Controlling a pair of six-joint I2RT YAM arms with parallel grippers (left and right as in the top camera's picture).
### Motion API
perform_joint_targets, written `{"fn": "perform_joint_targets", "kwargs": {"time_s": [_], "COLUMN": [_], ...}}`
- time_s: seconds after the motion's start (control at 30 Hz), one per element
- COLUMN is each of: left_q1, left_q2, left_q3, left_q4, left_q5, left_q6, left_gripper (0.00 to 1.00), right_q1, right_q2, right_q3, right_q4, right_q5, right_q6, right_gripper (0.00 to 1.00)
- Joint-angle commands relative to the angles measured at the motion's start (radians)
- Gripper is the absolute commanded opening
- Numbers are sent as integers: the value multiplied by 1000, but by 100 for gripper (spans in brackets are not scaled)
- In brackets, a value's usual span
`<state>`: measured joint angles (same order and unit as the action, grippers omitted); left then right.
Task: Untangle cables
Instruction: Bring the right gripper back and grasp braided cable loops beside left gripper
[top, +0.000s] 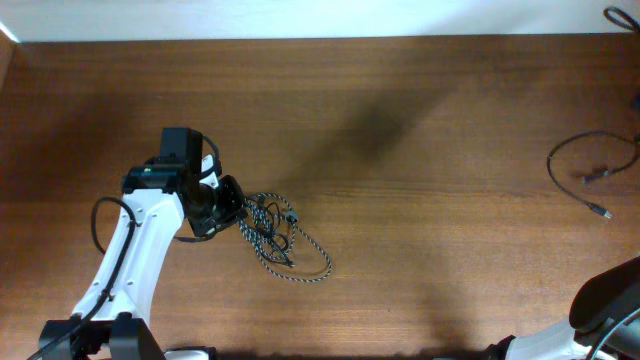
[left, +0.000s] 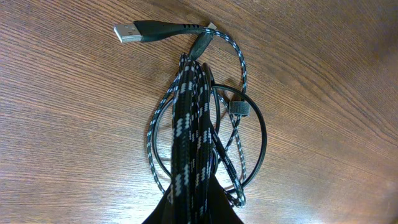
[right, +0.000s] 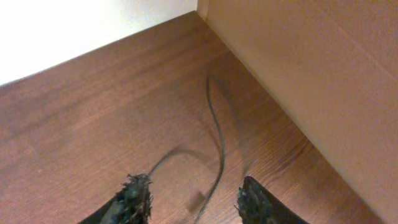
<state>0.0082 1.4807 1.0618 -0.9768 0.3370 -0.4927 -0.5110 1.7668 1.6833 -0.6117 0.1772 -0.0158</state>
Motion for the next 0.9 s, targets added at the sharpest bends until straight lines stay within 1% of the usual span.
{"fn": "perform_joint_targets", "kwargs": {"time_s": [0.0,0.03,0.07,0.1,0.13,0.17,0.23,0.27,0.3,0.33,0.37,0.4,0.43,0.5,0.53,0.57,0.67,0.7,0.73,0.8,0.83,0.87], "left_q1": [3,3,3,3,3,3,3,3,3,3,3,3,3,3,3,3,3,3,3,3,3,3], "left_q2": [-15,-15,-15,-15,-15,-15,-15,-15,-15,-15,-15,-15,-15,-15,-15,-15,-15,-15,-16,-23,-38,-57], "left_q3": [-1,-1,-1,-1,-1,-1,-1,-1,-1,-1,-1,-1,-1,-1,-1,-1,-1,-1,-1,2,6,6], "left_q4": [2,2,2,2,2,2,3,2,3,3,2,2,1,-6,-9,-9,4,32,77,185,242,277], "left_q5": [19,19,19,19,19,19,19,19,19,19,19,19,19,27,27,40,72,86,133,330,448,515], "left_q6": [15,15,15,15,15,15,15,14,14,14,14,15,14,16,15,16,16,16,20,142,214,280], "left_gripper": [0,0,1,1,1,0,0,0,0,0,0,0,0,0,0,0,0,0,0,0,0,0], "right_q1": [-6,-6,-6,-6,-6,-6,-6,-6,-6,-6,-6,-6,-6,-6,-4,8,81,120,148,172,172,172], "right_q2": [2,2,2,2,2,2,1,1,1,1,1,1,1,-15,-38,-89,-306,-394,-455,-548,-572,-577], "right_q3": [19,19,19,19,19,19,19,19,19,19,19,19,19,19,19,19,19,19,19,19,19,19], "right_q4": [-14,-20,-23,-29,-29,-29,-45,-88,-113,-124,-130,-130,-133,-134,-135,-135,-176,-200,-230,-301,-371,-441], "right_q5": [-10,-16,-64,-138,-293,-389,-655,-901,-1057,-1167,-1423,-1574,-1625,-1637,-1623,-1559,-1247,-1146,-1107,-1108,-1112,-1117], "right_q6": [9,10,9,9,9,9,10,9,9,9,8,8,8,9,9,9,8,8,4,5,5,5], "right_gripper": [79,89,96,100,99,99,99,99,99,99,99,99,97,82,81,81,81,81,81,81,82,90]}}
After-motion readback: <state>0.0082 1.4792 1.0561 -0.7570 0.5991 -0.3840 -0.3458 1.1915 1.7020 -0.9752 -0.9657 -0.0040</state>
